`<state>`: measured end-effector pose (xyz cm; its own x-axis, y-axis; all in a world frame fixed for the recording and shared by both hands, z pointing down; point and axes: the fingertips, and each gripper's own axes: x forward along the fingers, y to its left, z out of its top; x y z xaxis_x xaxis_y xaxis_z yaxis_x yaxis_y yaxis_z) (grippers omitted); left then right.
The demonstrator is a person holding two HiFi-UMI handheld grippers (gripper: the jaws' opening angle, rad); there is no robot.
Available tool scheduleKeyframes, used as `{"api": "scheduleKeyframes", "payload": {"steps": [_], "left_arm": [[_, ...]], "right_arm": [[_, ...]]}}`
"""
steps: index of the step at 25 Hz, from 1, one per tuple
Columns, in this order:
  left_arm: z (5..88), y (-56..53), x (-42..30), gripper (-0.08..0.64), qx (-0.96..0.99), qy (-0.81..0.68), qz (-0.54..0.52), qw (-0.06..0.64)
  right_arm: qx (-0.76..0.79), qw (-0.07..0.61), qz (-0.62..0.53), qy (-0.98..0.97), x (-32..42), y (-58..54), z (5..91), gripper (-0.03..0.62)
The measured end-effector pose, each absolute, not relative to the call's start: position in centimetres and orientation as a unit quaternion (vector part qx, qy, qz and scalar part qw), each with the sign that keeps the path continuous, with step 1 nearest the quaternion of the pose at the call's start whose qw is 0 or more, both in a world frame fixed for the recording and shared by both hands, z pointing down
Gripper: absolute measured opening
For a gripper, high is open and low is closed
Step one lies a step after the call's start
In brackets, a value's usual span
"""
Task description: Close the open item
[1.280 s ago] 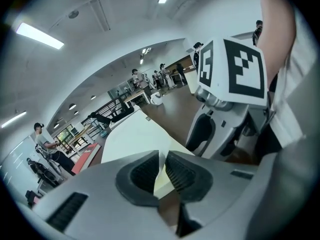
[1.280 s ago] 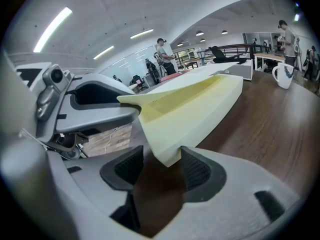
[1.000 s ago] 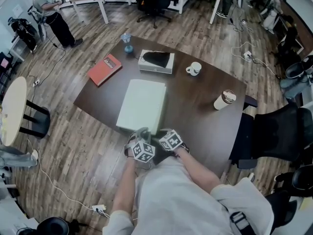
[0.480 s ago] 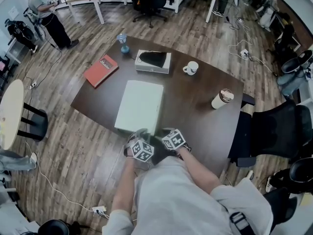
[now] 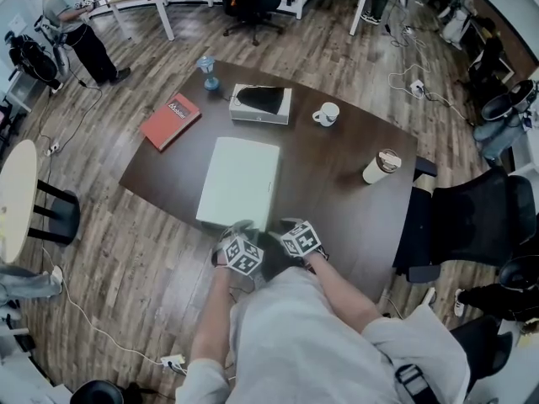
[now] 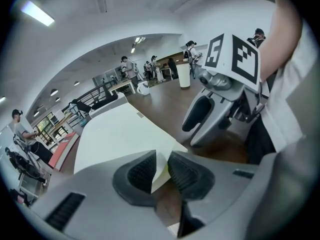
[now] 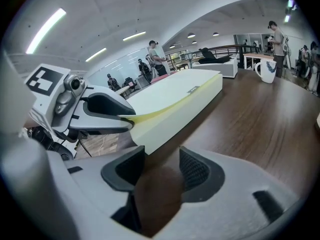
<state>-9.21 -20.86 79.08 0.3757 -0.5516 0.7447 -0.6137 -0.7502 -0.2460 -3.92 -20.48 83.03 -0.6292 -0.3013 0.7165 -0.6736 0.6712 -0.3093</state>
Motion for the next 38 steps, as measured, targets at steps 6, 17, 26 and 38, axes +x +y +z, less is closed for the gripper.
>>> {"api": "scheduleKeyframes", "payload": {"steps": [6,17,26,38], "left_arm": [[78.9,-20.9,-9.2,0.101,0.842,-0.331,0.423,0.055],[78.7,-19.4,-9.1,0.164,0.863,-0.305,0.388,0.111],[78.7,-19.4,-9.0,0.164,0.867,-0.302,0.372,0.136],[78.7,-19.1,-8.1,0.161,0.870,-0.264,0.398,0.126]], "right_arm": [[0.301,0.321,0.293,-0.849,-3.2,-20.8,82.7,0.213],[0.325,0.313,0.289,-0.844,-3.1,-20.8,81.4,0.207],[0.323,0.253,0.209,-0.888,-7.4,-26.4,76.4,0.179],[0.311,0.292,0.175,-0.888,-9.8,-34.5,77.1,0.209]]}}
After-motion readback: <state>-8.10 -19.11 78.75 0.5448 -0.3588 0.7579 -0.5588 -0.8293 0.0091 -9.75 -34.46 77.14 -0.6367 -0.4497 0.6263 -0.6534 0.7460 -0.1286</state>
